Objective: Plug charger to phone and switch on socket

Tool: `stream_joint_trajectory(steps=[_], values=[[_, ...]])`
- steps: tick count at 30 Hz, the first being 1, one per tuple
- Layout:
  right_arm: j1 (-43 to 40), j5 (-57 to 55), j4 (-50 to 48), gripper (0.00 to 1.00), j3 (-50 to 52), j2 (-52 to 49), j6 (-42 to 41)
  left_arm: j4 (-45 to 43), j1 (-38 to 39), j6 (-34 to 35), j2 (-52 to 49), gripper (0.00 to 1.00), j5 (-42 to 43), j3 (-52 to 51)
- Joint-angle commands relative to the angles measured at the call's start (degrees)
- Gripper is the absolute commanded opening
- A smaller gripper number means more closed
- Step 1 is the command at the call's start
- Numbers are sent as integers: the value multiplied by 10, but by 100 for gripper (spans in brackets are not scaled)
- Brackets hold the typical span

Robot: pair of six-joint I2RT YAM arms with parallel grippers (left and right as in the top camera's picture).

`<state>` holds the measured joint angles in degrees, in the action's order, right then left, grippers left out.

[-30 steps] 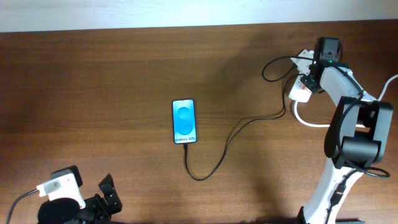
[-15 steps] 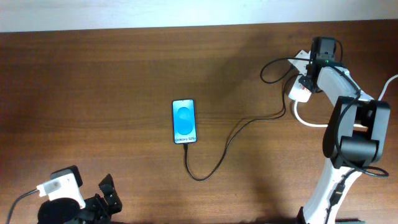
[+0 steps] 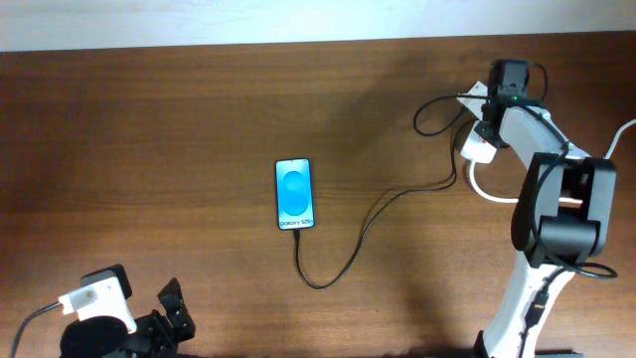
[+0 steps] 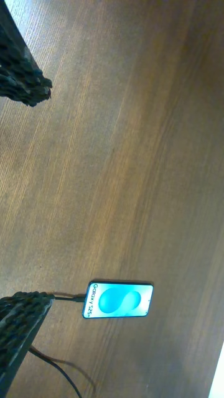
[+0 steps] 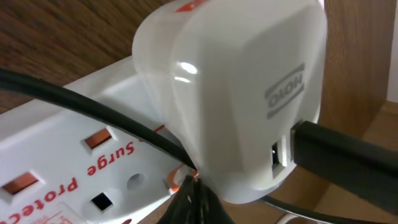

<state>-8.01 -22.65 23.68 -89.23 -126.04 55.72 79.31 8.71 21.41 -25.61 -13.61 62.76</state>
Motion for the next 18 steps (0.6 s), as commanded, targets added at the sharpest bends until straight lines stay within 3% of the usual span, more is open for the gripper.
stream_joint_trajectory(steps=[1,18], values=[[50,73,-14,4,5,-55,11,-2,0,-7,3,99,-8,-1],[103,25,-52,4,3,-55,40,-2,0,-7,3,99,-8,-1]])
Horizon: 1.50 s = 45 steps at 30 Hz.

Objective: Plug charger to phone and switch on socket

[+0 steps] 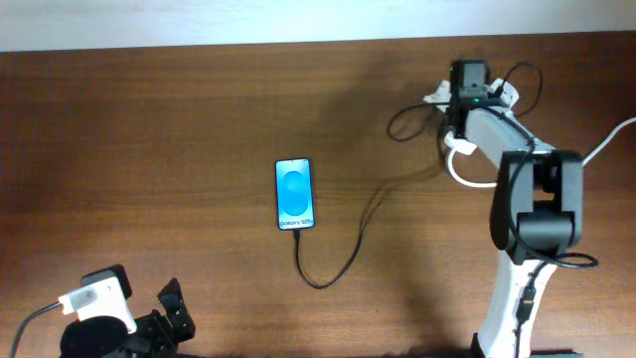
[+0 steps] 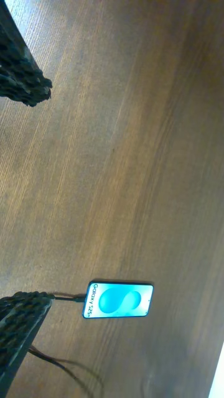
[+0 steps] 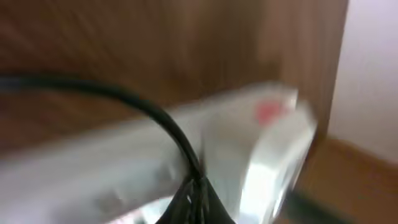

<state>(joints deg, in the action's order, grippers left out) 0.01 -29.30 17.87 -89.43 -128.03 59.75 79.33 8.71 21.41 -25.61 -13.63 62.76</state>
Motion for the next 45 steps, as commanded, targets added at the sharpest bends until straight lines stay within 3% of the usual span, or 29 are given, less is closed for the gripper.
stream_joint_trajectory(steps=[1,3,6,8,12,17,22,23,25,27,28,35,38,40,45], values=[[23,87,7,4,5,-35,0,-2,0,-7,3,99,-8,-1],[22,86,6,4,5,-35,-3,-2,0,-7,3,99,-8,-1],[22,90,11,4,-12,-14,-109,-2,0,-7,3,99,-8,-1],[22,68,65,4,-31,39,-136,-2,0,-7,3,99,-8,-1],[11,153,194,4,-34,179,-324,-2,0,-7,3,99,-8,-1],[25,212,219,4,-34,332,-434,-2,0,-7,3,99,-8,-1],[30,216,330,4,-34,511,-570,-2,0,-7,3,99,-8,-1],[30,216,356,7,-34,544,-573,-2,0,-7,3,99,-8,-1],[30,216,390,23,-34,595,-573,-2,0,-7,3,99,-8,-1],[30,216,421,46,-34,657,-573,-2,0,-7,3,99,-8,-1],[30,216,433,98,-34,700,-573,-2,0,-7,3,99,-8,-1],[30,189,523,98,-34,846,-563,-2,0,-7,3,99,-8,-1],[30,159,656,98,-34,880,-562,-2,0,-7,3,99,-8,-1],[31,151,683,98,-26,894,-584,-2,0,-7,3,99,-8,-1],[25,143,538,98,97,983,-588,-2,0,-7,3,99,-8,-1]])
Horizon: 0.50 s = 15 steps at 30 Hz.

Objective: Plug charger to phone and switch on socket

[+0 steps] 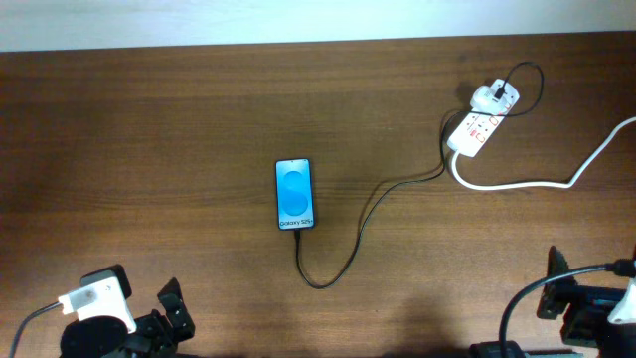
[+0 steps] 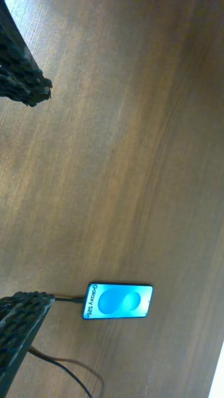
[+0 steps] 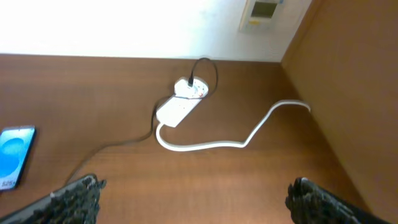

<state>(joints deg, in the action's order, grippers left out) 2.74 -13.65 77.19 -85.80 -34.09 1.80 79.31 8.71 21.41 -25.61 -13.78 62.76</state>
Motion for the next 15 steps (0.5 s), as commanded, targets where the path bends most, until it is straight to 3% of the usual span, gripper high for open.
stream_joint_trajectory(steps=[1,7,15], values=[[-18,-12,-127,98,134,86,-8,-2,0,-7,3,99,-6,-1],[-89,132,-509,98,495,257,-8,-2,0,-7,3,99,-6,-1],[-97,164,-787,98,761,339,-52,-2,0,-7,3,99,-6,-1]])
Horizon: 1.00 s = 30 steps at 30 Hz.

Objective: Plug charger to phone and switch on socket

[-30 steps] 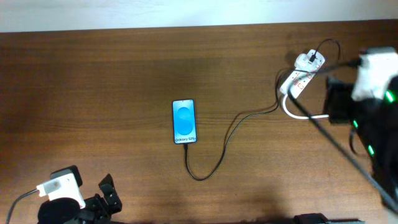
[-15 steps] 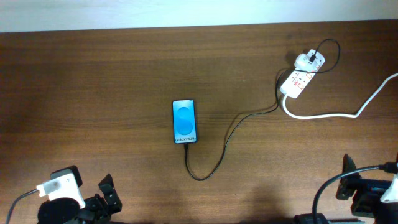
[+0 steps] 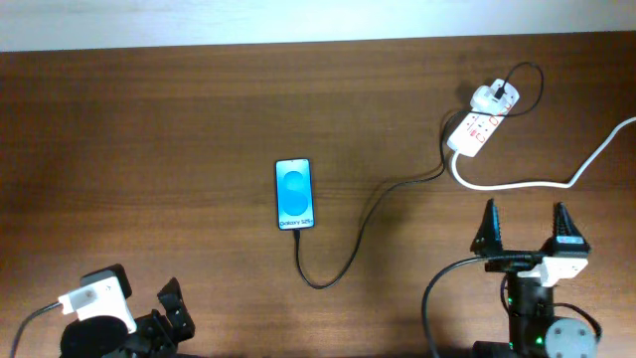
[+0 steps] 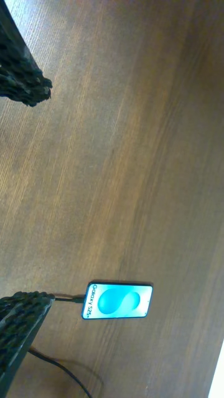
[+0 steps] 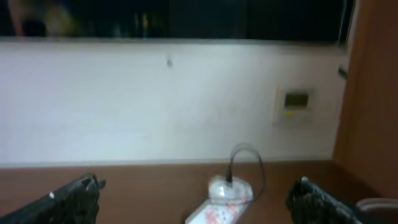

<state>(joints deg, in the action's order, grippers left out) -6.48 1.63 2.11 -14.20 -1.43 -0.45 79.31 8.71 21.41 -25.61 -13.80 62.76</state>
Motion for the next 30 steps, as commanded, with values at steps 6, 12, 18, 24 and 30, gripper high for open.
stream_joint_trajectory(steps=[6,12,18,24,30], values=[[-12,8,-47,98,138,12,-35,-2,0,-7,3,99,-6,-1],[-18,8,24,98,139,12,-35,-2,0,-7,3,99,-6,-1],[-19,7,23,98,139,12,-35,-2,0,-7,3,99,-6,-1],[-19,7,23,98,139,12,-35,-2,0,-7,3,99,-6,-1],[-19,7,23,98,139,12,-35,-2,0,-7,3,99,-6,-1]])
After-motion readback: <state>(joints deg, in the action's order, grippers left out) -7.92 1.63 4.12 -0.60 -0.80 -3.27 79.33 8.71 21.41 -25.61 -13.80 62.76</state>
